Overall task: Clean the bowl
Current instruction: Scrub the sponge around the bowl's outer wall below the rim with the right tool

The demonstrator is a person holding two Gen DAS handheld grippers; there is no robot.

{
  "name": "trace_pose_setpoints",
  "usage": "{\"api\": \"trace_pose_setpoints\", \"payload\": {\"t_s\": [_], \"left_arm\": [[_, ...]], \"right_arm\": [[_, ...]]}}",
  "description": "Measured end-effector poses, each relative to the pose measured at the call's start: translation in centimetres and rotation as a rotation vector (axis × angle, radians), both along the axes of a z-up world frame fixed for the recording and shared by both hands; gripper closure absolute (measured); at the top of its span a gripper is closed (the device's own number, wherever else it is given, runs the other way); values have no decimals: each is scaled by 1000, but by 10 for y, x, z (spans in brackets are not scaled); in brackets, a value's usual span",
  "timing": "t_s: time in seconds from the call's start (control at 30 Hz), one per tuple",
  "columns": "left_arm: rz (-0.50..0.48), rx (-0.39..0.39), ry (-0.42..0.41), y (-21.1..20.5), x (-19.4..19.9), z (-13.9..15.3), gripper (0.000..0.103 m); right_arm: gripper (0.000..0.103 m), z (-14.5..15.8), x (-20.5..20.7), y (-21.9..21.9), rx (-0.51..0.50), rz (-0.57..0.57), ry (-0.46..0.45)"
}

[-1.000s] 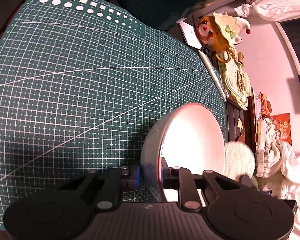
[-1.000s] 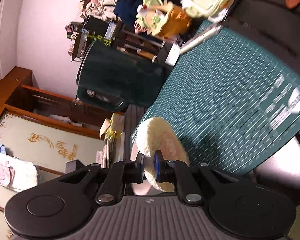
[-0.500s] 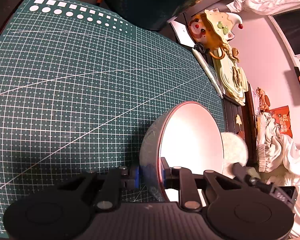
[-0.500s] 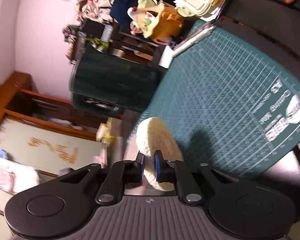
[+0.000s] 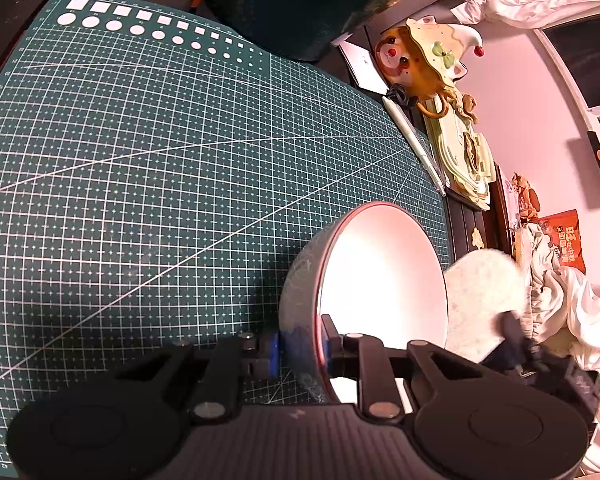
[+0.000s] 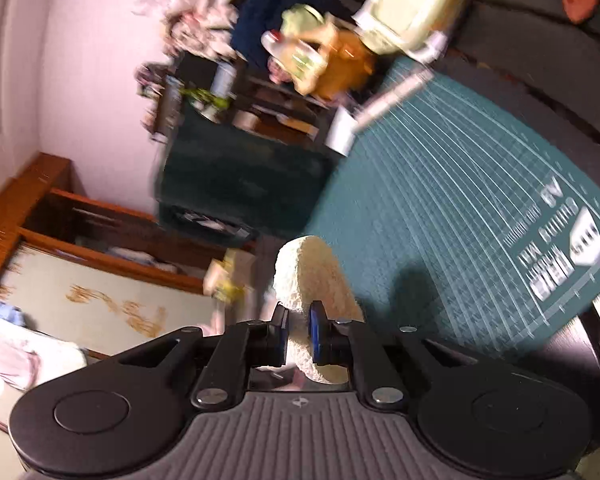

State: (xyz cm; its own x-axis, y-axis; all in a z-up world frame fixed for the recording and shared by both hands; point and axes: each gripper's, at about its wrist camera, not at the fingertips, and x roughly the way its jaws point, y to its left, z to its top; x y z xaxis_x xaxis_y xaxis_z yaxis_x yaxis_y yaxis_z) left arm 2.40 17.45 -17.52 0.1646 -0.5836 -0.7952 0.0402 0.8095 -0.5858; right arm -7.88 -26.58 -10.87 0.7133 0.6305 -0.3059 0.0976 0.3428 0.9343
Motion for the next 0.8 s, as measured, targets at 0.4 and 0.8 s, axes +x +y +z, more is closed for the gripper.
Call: {"api": "trace_pose_setpoints", "payload": {"t_s": [0.4, 0.8], "left_arm": [[-3, -2, -2, -36, -16, 19, 83], [3, -8, 0, -88, -42, 49, 83]], "right_arm": [[93, -9, -4, 3, 27, -28, 2], [92, -3, -5, 7, 19, -30, -10]]}}
